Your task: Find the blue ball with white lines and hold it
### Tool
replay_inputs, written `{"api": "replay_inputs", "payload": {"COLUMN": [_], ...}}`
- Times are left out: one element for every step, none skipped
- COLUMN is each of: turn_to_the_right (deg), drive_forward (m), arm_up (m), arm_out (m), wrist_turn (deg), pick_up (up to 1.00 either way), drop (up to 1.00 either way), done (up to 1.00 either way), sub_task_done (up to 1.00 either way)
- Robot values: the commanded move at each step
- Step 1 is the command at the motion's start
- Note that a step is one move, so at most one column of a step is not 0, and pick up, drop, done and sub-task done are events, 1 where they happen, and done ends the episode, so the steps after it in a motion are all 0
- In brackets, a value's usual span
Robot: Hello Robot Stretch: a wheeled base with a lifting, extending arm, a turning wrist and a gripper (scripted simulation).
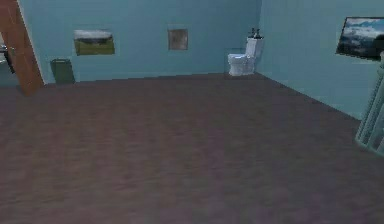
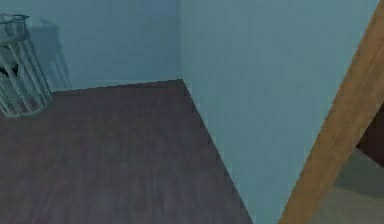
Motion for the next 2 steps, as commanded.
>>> {"api": "replay_inputs", "payload": {"turn_to_the_right": [0.0,-45.0], "drive_forward": [0.15,0.0], "arm_up": [0.0,0.0], "arm_out": [0.0,0.0], "wrist_turn": [0.0,0.0], "pick_up": [0.0,0.0], "drop": [0.0,0.0], "done": [0.0,0.0], "sub_task_done": [0.0,0.0]}}
